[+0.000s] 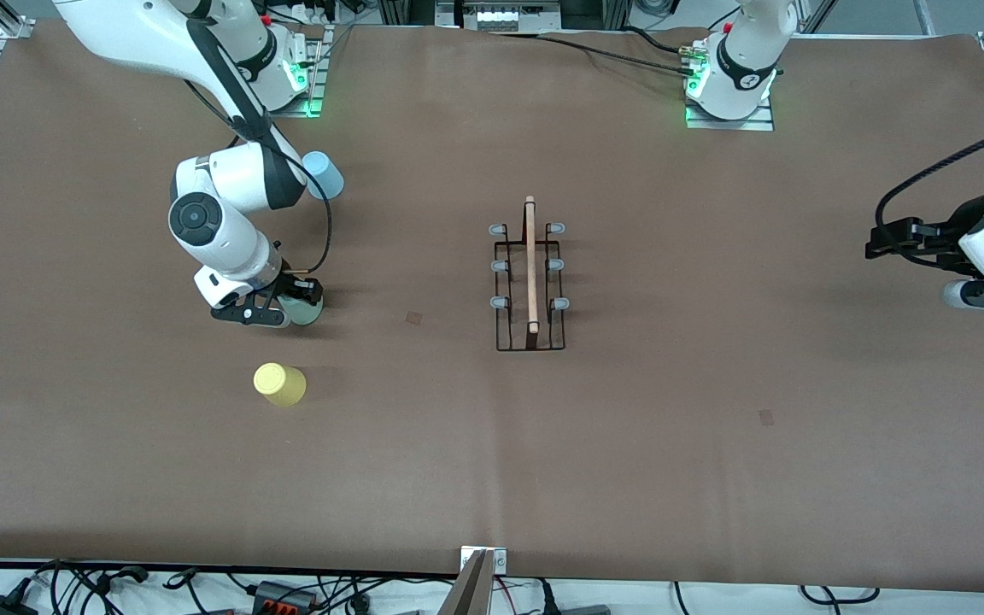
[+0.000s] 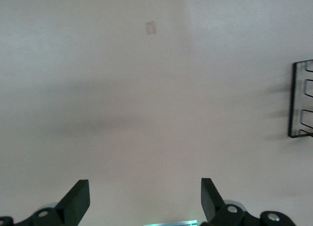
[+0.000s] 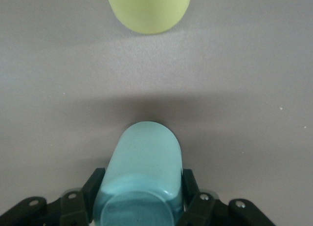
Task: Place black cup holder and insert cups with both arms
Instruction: 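Carry the teal cup with the right gripper over the holder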
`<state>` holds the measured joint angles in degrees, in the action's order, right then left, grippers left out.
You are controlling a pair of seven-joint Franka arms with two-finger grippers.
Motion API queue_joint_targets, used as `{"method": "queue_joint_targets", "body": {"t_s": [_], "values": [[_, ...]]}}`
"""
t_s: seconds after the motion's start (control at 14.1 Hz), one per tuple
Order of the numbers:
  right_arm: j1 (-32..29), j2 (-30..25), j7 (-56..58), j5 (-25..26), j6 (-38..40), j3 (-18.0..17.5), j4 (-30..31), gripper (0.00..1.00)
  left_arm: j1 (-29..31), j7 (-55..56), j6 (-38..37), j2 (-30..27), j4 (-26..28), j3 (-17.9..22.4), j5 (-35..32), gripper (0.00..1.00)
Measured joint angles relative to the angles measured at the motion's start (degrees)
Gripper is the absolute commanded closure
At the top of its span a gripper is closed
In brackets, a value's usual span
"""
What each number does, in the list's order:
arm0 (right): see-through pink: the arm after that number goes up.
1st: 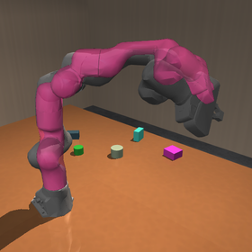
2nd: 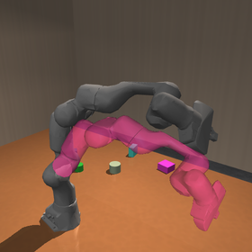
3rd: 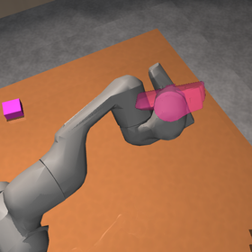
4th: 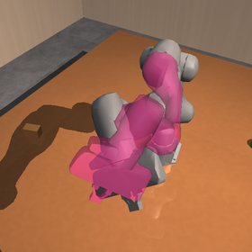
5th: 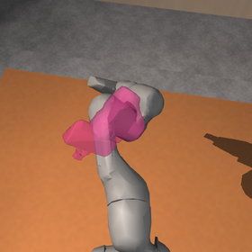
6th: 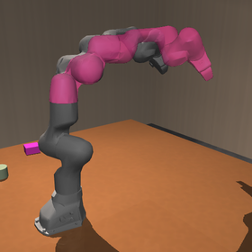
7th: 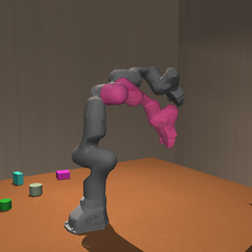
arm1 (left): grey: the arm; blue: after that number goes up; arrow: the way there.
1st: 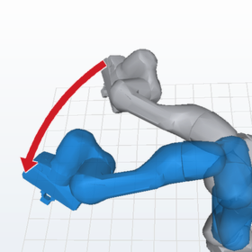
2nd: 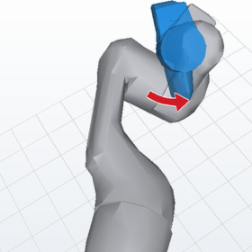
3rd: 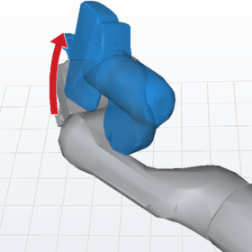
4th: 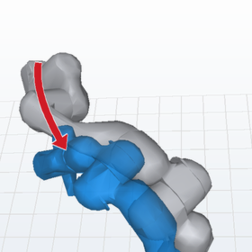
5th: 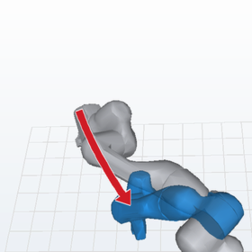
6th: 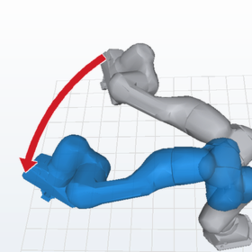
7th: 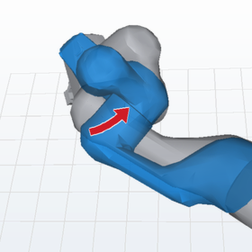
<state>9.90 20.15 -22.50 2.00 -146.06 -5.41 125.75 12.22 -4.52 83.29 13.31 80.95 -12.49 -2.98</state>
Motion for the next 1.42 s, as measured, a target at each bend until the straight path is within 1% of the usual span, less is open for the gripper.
{"method": "queue_joint_targets", "body": {"t_s": [0.07,0.14,0.28,0.35,0.5,0.64,0.71,0.85,1.06,1.21,1.42], "values": [[-0.07,-0.87,0.01,0.00,0.22,0.02,-0.14,0.86,-4.54,0.00,1.99,-1.33,1.39,5.46,1.07,0.00],[-0.21,-1.94,0.03,0.00,1.16,0.06,-0.65,0.86,-7.00,0.00,5.13,-3.46,4.00,8.69,1.75,0.00],[-0.35,-4.11,0.02,0.00,5.18,0.15,-3.50,0.86,-8.29,0.00,12.59,-10.19,12.23,11.72,2.13,0.00],[-0.34,-5.02,-0.41,-0.01,7.47,-0.14,-5.76,0.86,-8.50,-0.13,14.32,-13.43,15.74,12.84,2.24,0.00],[-0.17,-6.09,-5.23,-0.05,11.22,-2.07,-10.79,0.86,-8.84,-0.35,15.56,-17.41,19.50,13.90,2.49,0.00],[1.28,-6.32,-13.73,-0.06,14.95,-4.88,-15.71,0.86,-9.44,-0.35,15.73,-18.25,20.15,14.11,2.57,0.00],[3.05,-6.32,-18.46,-0.06,16.69,-5.67,-17.70,0.86,-9.69,-0.35,15.75,-18.08,20.25,14.10,2.58,0.00],[7.98,-6.29,-28.41,-0.06,19.01,-6.21,-20.46,0.86,-10.02,-0.35,15.57,-17.76,20.37,14.06,2.59,0.00],[16.47,-5.46,-43.69,-0.03,19.36,-6.44,-21.80,0.86,-10.07,-0.35,14.59,-17.74,20.11,14.05,2.60,0.00],[21.20,-3.75,-52.19,0.01,19.05,-6.49,-22.54,0.86,-10.00,-0.35,14.50,-17.74,20.02,14.11,2.60,0.00],[26.07,0.17,-60.13,0.33,18.29,-6.49,-25.16,0.86,-9.98,-0.35,14.09,-17.74,19.93,14.14,2.60,0.00]]}}
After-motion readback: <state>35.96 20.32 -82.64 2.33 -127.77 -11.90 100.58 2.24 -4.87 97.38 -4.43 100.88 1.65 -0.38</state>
